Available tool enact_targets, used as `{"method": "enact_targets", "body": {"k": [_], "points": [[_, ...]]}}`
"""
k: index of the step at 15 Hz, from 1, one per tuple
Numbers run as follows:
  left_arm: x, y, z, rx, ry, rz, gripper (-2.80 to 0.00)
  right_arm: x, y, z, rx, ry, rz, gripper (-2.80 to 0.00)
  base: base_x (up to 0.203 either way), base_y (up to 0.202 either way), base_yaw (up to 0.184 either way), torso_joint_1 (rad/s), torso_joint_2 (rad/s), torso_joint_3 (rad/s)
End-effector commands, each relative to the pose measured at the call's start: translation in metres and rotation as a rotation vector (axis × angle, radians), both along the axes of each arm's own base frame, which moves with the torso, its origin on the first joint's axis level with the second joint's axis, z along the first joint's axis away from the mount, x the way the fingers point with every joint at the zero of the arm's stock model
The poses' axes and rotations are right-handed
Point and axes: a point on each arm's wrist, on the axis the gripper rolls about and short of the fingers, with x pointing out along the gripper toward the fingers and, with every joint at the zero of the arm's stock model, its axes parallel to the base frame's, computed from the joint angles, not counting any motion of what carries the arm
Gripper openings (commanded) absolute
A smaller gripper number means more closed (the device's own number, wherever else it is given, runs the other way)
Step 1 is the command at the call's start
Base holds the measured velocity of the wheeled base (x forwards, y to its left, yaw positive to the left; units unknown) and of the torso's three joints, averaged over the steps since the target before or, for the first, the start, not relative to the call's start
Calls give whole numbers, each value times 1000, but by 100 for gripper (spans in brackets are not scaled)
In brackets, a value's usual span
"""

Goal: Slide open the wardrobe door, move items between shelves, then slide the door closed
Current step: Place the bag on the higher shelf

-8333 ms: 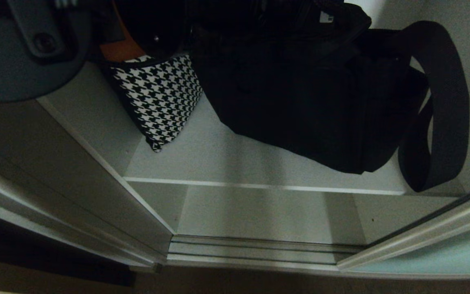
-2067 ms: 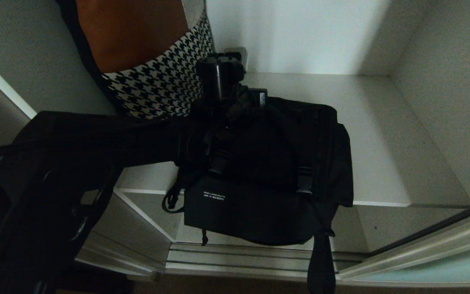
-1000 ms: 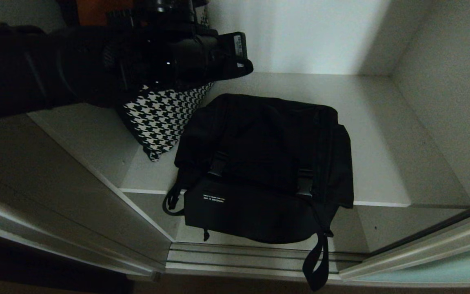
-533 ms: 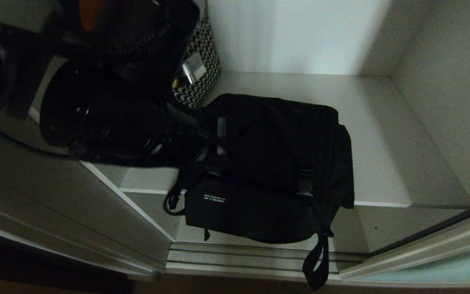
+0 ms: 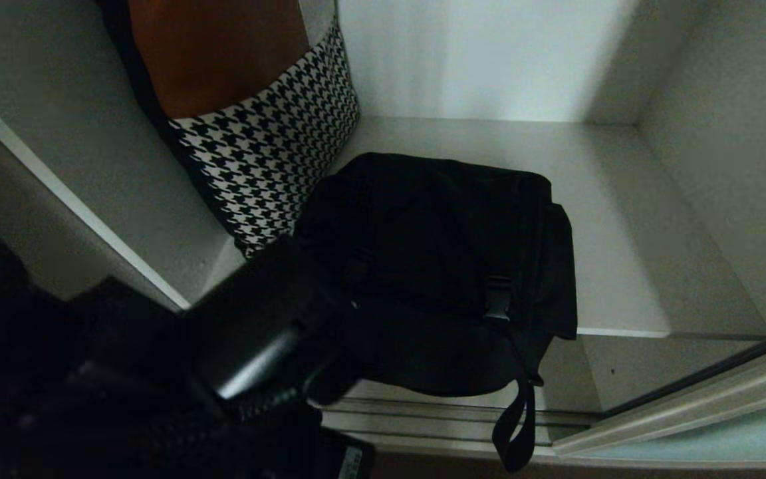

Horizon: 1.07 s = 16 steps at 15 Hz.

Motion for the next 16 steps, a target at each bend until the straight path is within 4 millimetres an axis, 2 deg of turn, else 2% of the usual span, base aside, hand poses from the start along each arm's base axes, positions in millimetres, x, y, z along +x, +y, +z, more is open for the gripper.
{"method": "enact_targets", "body": {"k": [1, 4, 6, 7, 9, 10, 11, 13, 16], "points": [[-4, -11, -34, 90, 58, -34, -280, 0, 0, 0, 0, -1, 1, -280, 0, 0, 0, 0, 0, 0], [6, -32, -65, 134, 78, -43, -280, 0, 0, 0, 0, -1, 1, -280, 0, 0, 0, 0, 0, 0], [15, -50, -68, 66, 64, -54, -280, 0, 0, 0, 0, -1, 1, -280, 0, 0, 0, 0, 0, 0], [16, -53, -69, 64, 68, -72, -280, 0, 0, 0, 0, -1, 1, -280, 0, 0, 0, 0, 0, 0], [20, -57, -65, 54, 51, -73, -280, 0, 0, 0, 0, -1, 1, -280, 0, 0, 0, 0, 0, 0], [28, -60, -61, 38, 37, -54, -280, 0, 0, 0, 0, -1, 1, -280, 0, 0, 0, 0, 0, 0], [40, -59, -58, 25, 34, -17, -280, 0, 0, 0, 0, -1, 1, -280, 0, 0, 0, 0, 0, 0], [45, -51, -56, 25, 34, 10, -280, 0, 0, 0, 0, -1, 1, -280, 0, 0, 0, 0, 0, 0], [57, -42, -24, -88, -107, 88, -280, 0, 0, 0, 0, -1, 1, -280, 0, 0, 0, 0, 0, 0]]}}
